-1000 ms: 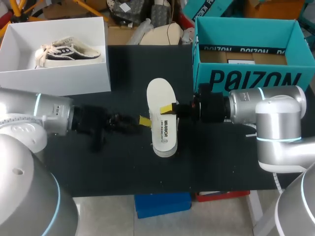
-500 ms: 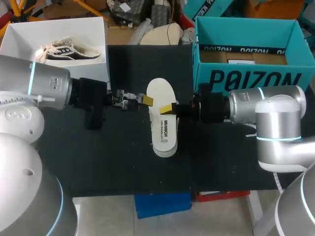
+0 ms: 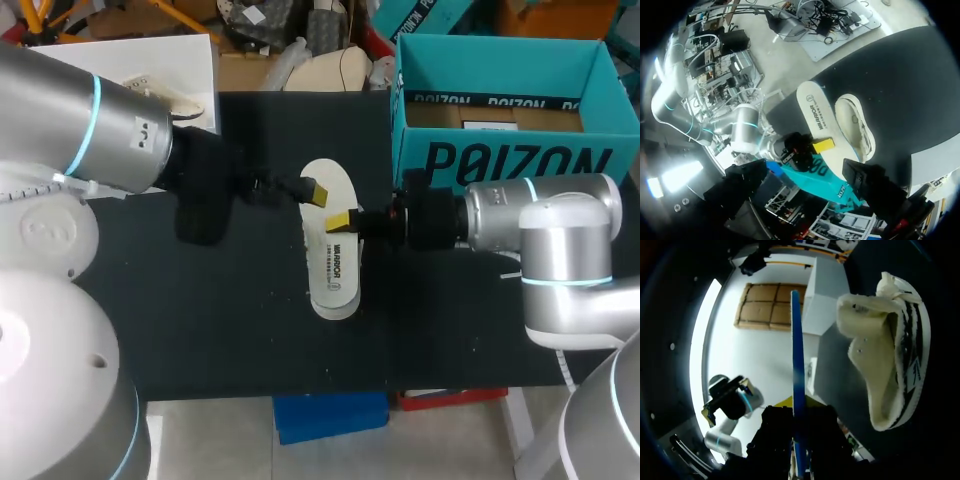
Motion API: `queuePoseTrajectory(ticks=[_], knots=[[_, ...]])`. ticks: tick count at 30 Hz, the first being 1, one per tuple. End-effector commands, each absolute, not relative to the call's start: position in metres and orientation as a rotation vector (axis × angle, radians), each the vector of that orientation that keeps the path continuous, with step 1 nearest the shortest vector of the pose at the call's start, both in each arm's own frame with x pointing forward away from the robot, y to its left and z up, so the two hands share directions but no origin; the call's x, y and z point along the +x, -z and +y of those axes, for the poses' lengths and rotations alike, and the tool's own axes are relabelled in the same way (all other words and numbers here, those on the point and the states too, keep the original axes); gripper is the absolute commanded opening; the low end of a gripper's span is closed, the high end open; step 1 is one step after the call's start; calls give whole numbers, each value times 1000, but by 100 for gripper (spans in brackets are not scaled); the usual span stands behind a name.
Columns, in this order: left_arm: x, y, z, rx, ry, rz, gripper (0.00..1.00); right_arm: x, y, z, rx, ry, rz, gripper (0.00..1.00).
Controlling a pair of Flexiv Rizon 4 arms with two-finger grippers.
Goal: Take the shoe out of the shoebox, open the shoe tongue, remove and reinsert the insole, then place the shoe into the shoebox
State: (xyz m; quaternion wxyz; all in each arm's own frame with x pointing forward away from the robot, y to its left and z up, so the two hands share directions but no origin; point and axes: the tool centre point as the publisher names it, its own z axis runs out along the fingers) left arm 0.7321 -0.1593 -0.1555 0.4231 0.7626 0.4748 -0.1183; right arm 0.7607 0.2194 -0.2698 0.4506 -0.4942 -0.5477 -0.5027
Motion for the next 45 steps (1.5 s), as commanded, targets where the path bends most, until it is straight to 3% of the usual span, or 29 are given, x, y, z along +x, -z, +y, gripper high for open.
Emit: queuePoseTrajectory(ticks=[1,11,19,45], knots=[[730,154,-161,1950,173,1274,100,760,270,221,-1225,1244,-1353,0],[734,141,-188,1985,107,1690,100,760,270,221,-1225,1244,-1353,0],[722,135,-194,2053,-278,1910,100,760,270,221,-1225,1244,-1353,0],[713,150,-208,2090,-333,2119,100,760,270,221,-1225,1244,-1353,0]])
